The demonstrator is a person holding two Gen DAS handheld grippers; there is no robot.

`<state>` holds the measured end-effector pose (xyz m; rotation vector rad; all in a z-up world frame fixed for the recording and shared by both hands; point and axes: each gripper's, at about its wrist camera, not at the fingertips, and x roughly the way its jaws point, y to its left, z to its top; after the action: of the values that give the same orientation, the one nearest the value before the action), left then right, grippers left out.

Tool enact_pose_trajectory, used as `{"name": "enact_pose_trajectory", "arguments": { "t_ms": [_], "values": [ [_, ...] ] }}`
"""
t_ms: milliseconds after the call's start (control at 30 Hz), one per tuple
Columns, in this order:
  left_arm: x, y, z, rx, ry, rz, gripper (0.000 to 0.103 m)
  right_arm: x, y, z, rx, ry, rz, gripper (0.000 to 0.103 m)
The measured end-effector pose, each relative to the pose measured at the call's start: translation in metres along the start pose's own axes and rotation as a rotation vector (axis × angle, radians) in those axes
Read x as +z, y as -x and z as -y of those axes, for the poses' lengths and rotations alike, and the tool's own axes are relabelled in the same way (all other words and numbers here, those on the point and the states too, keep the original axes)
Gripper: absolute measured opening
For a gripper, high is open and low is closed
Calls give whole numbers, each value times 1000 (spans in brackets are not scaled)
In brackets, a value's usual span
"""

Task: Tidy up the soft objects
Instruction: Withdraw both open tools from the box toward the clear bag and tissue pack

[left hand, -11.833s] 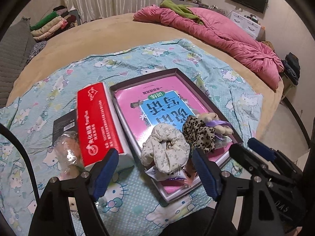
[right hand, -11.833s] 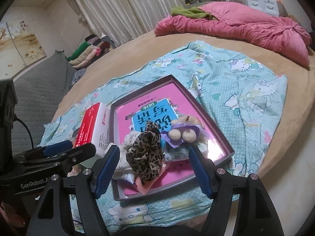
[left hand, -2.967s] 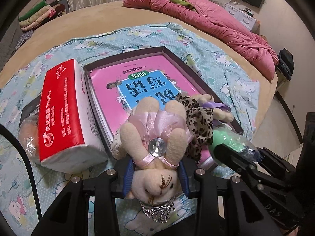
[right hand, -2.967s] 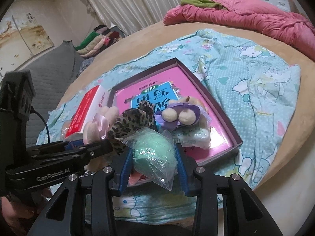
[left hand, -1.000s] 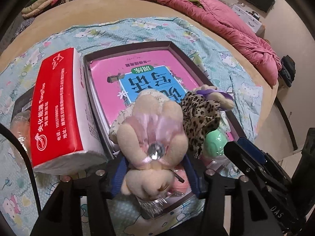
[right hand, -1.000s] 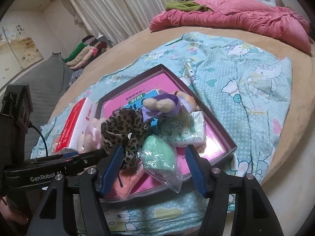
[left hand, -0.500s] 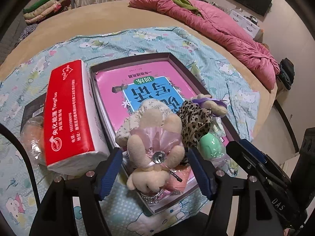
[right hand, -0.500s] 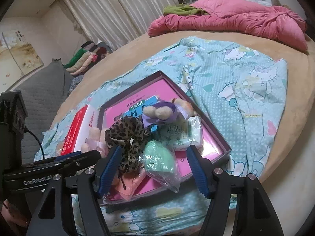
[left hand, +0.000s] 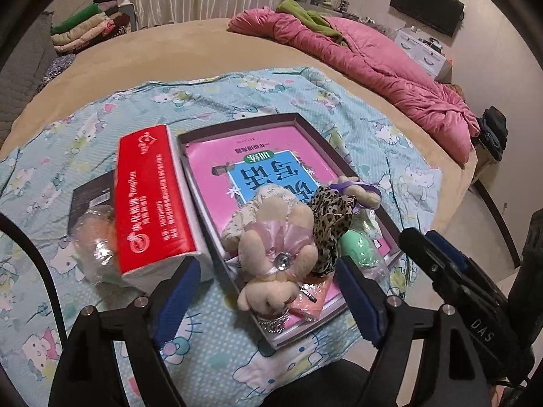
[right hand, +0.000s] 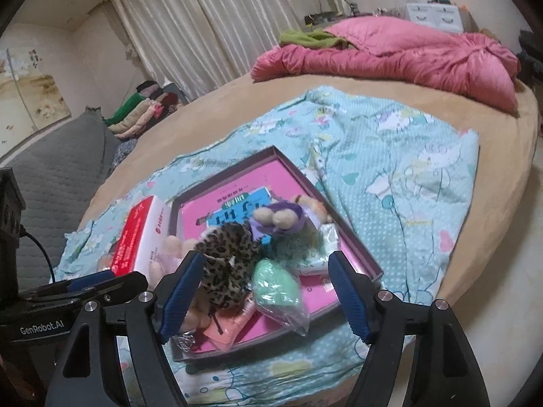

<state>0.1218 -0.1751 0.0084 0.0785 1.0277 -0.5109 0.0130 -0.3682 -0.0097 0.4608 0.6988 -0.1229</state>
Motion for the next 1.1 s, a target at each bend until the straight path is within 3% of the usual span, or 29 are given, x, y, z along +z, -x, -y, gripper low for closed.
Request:
{"name": "enact_pose_trajectory", "arguments": {
  "t_ms": [600, 1100],
  "values": [
    [-15, 75, -47, 61, 59, 83, 85, 7, 34, -78, 84, 161, 43, 78],
    [-44, 94, -106, 96, 141, 99, 86, -12, 31, -152, 140, 335, 9, 78]
  ]
}}
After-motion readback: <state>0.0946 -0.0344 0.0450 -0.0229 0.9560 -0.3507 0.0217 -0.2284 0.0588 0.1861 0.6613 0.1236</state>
